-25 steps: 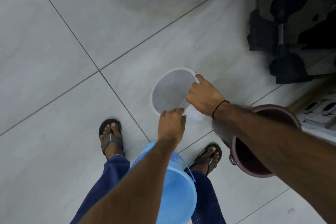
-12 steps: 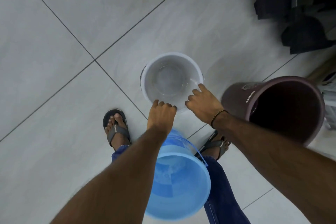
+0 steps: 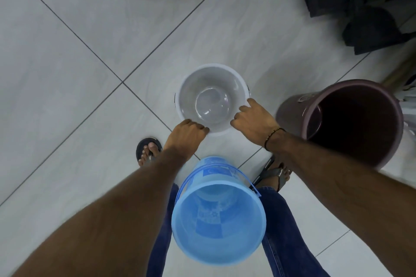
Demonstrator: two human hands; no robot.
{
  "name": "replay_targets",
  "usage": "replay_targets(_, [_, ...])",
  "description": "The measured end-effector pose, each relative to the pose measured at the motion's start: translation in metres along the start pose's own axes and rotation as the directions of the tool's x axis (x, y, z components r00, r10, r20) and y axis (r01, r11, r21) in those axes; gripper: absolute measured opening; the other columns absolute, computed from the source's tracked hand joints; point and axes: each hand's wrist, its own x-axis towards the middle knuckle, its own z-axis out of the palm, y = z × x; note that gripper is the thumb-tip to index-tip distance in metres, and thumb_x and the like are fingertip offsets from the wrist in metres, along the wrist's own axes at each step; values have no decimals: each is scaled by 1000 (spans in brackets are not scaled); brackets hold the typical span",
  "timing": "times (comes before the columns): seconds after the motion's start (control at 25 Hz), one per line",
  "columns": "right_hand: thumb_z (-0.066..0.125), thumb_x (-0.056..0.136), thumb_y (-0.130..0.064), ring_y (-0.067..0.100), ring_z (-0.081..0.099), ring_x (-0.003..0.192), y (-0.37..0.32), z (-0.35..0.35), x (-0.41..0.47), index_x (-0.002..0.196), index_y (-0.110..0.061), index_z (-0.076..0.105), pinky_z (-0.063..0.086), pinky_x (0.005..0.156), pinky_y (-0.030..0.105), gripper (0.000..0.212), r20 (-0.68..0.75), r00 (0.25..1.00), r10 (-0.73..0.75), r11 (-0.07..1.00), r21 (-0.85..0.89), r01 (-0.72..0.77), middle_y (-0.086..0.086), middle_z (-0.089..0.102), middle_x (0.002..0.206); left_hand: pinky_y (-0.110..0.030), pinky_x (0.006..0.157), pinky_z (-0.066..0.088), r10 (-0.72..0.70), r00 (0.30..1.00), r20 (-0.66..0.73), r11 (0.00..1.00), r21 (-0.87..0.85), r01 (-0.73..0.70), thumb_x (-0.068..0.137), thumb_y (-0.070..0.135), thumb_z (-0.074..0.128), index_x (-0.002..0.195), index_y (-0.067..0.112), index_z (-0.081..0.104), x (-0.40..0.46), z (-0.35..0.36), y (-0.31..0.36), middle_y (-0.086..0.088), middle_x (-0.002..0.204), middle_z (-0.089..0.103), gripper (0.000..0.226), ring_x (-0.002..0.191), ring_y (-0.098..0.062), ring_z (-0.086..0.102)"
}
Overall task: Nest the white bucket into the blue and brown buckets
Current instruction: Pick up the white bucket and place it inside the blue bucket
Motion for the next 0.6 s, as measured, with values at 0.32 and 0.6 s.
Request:
replay_targets(0.32, [50, 89, 4, 27, 64, 104, -12, -116, -147, 117, -22, 63, 50, 74, 37, 40, -70, 996, 47, 975, 221, -30, 2, 68, 110, -31, 80, 57, -10, 995, -96, 997, -82, 2, 61, -1, 86, 103, 12, 76, -138, -172, 50, -6, 92, 77, 45, 85, -28, 71])
replay_targets(0.6, [58, 91, -3, 29, 64, 100, -97, -182, -301, 109, -19, 65, 50, 78, 39, 25, -97, 995, -29, 986, 162, 44, 3, 70, 107, -28, 92, 51, -143, 988, -55, 971, -203, 129, 83, 27, 77, 112, 26, 68, -295, -211, 150, 7, 110, 72, 31, 104, -20, 64])
